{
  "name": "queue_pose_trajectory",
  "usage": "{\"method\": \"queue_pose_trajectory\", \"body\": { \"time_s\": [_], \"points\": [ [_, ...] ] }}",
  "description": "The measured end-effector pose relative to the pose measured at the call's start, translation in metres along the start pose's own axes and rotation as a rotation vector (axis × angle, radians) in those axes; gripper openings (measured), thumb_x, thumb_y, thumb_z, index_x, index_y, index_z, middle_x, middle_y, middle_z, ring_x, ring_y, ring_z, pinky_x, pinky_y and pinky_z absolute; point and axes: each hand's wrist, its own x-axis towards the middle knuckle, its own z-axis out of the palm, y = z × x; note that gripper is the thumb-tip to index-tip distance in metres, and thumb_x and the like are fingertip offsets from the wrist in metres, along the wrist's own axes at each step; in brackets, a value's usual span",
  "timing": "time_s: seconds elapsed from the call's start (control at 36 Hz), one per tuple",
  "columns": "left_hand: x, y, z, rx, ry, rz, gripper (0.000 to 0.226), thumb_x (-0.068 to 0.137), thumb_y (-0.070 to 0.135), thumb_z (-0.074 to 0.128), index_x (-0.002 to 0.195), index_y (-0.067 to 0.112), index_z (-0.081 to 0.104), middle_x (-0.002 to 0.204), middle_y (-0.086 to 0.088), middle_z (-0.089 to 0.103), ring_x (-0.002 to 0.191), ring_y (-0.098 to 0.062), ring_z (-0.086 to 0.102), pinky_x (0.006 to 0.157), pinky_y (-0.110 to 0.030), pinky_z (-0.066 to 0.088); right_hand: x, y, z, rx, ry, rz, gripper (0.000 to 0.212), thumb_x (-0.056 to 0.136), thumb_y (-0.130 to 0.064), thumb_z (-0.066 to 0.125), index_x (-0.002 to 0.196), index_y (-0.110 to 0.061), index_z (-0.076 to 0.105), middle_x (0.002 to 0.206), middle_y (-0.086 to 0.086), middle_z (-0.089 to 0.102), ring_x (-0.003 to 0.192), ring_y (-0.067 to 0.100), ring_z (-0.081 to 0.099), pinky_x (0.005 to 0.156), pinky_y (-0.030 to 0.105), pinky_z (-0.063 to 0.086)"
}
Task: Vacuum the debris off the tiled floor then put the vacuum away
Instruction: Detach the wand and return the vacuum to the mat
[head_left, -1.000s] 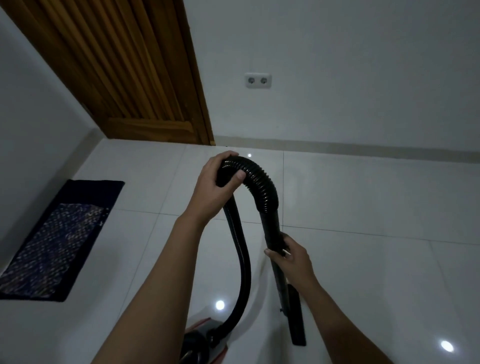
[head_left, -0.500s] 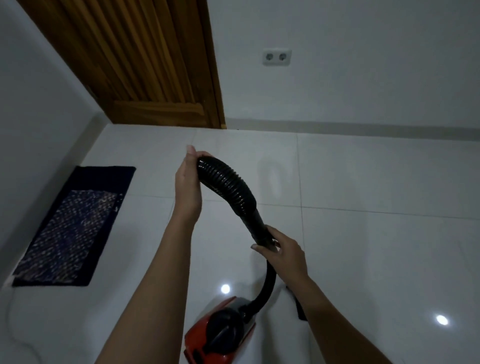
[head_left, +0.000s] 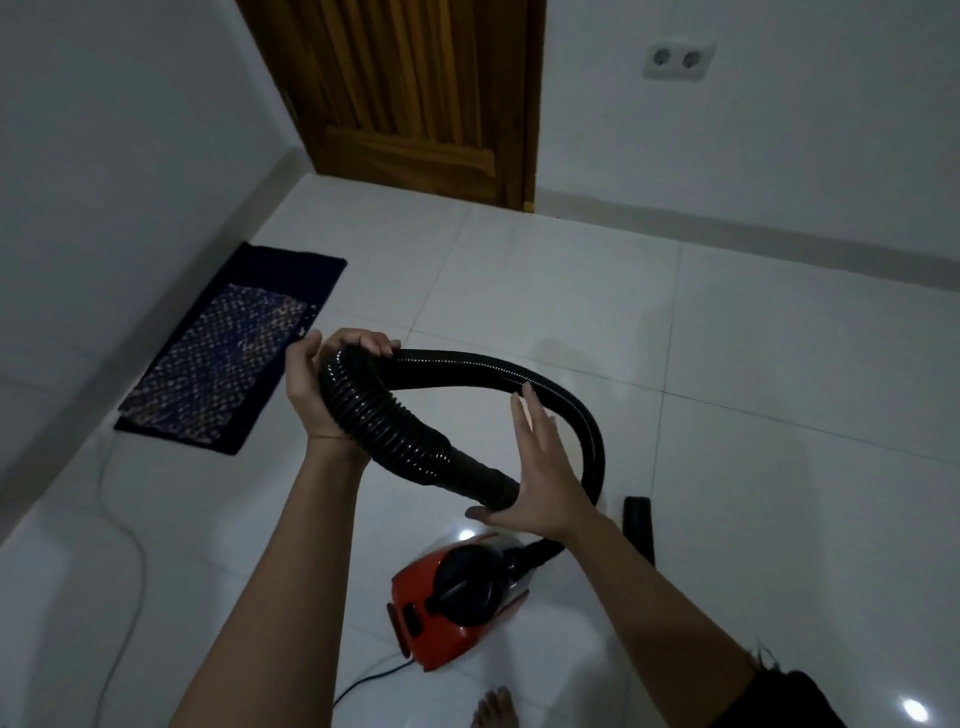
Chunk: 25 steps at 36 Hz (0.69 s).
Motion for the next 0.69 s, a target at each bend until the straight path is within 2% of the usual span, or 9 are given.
{"method": "queue_pose_trajectory", "body": {
  "time_s": [0.11,0.25,0.31,0.36,0.42,0.47,0.53,0.58,0.69],
  "points": [
    [-0.018,0.000,-0.012,-0.018,-0.014,-0.084,0.046,0.074,0.038,0.038,0.049,0.007,0.061,0.053,-0.006,0.054,0.062,-0.020,0.056,0.089,-0.040,0.043,-0.002,-0.002,0.006,-0.181,-0.017,-0.052,0.141,0.058,-0.070,0.071,0.148,-0.011,-0.020,0.151,0.010,-0.037,0.142,0.022,-0.032,0.114,0.047,-0.020],
    [-0.038,-0.003,-0.028,-0.025,-0.029,-0.189,0.043,0.072,0.039,0.041,0.051,0.005,0.058,0.054,-0.007,0.053,0.060,-0.020,0.058,0.085,-0.039,0.045,-0.006,0.002,0.014,-0.274,-0.040,-0.078,0.143,0.056,-0.076,0.066,0.147,-0.010,-0.023,0.152,0.012,-0.034,0.142,0.025,-0.032,0.113,0.051,-0.020],
    [-0.047,-0.006,-0.032,-0.031,-0.029,-0.216,0.042,0.072,0.038,0.041,0.051,0.005,0.059,0.053,-0.008,0.053,0.059,-0.020,0.057,0.085,-0.039,0.045,-0.008,0.003,0.017,-0.270,-0.056,-0.082,0.142,0.056,-0.073,0.068,0.147,-0.010,-0.021,0.156,0.010,-0.025,0.144,0.023,-0.027,0.115,0.052,-0.018],
    [-0.053,-0.009,-0.034,-0.029,-0.021,-0.225,0.042,0.070,0.038,0.041,0.050,0.005,0.058,0.052,-0.008,0.052,0.058,-0.020,0.055,0.083,-0.039,0.045,-0.008,0.005,0.018,-0.228,-0.072,-0.082,0.139,0.057,-0.067,0.073,0.150,-0.008,-0.012,0.158,0.010,-0.008,0.147,0.022,-0.013,0.119,0.051,-0.008],
    [-0.056,-0.010,-0.033,-0.027,-0.027,-0.226,0.042,0.069,0.038,0.041,0.048,0.006,0.058,0.050,-0.007,0.052,0.056,-0.020,0.054,0.081,-0.038,0.044,-0.006,0.008,0.017,-0.135,-0.089,-0.077,0.130,0.057,-0.056,0.079,0.151,-0.007,0.003,0.150,0.008,0.012,0.142,0.021,0.013,0.120,0.041,0.017],
    [-0.057,-0.008,-0.029,-0.034,-0.036,-0.223,0.042,0.069,0.037,0.040,0.047,0.005,0.057,0.049,-0.008,0.050,0.055,-0.020,0.052,0.079,-0.038,0.043,-0.004,0.008,0.017,-0.041,-0.095,-0.066,0.112,0.057,-0.041,0.083,0.146,-0.009,0.022,0.138,0.004,0.022,0.126,0.017,0.036,0.106,0.028,0.039],
    [-0.055,-0.008,-0.025,-0.027,-0.049,-0.207,0.039,0.069,0.035,0.040,0.050,0.004,0.055,0.053,-0.010,0.048,0.058,-0.022,0.050,0.076,-0.037,0.044,-0.001,0.006,0.021,0.022,-0.064,-0.067,0.094,0.057,-0.031,0.084,0.135,-0.010,0.036,0.130,0.001,0.031,0.114,0.013,0.044,0.096,0.024,0.044],
    [-0.054,-0.008,-0.021,-0.028,-0.070,-0.164,0.034,0.071,0.032,0.039,0.058,0.003,0.051,0.061,-0.012,0.046,0.062,-0.023,0.050,0.076,-0.037,0.044,0.000,0.004,0.025,0.048,-0.034,-0.063,0.079,0.060,-0.025,0.081,0.128,-0.011,0.041,0.122,0.002,0.043,0.110,0.015,0.046,0.095,0.030,0.044],
    [-0.050,-0.019,-0.034,0.113,-0.068,0.002,0.042,0.093,0.015,0.026,0.071,0.002,0.060,0.072,-0.011,0.062,0.074,-0.023,0.064,0.091,-0.042,0.045,0.006,-0.002,0.030,0.089,-0.053,-0.024,0.065,0.066,-0.018,0.075,0.124,-0.017,0.045,0.109,-0.002,0.047,0.104,0.012,0.044,0.089,0.027,0.041]
  ]
}}
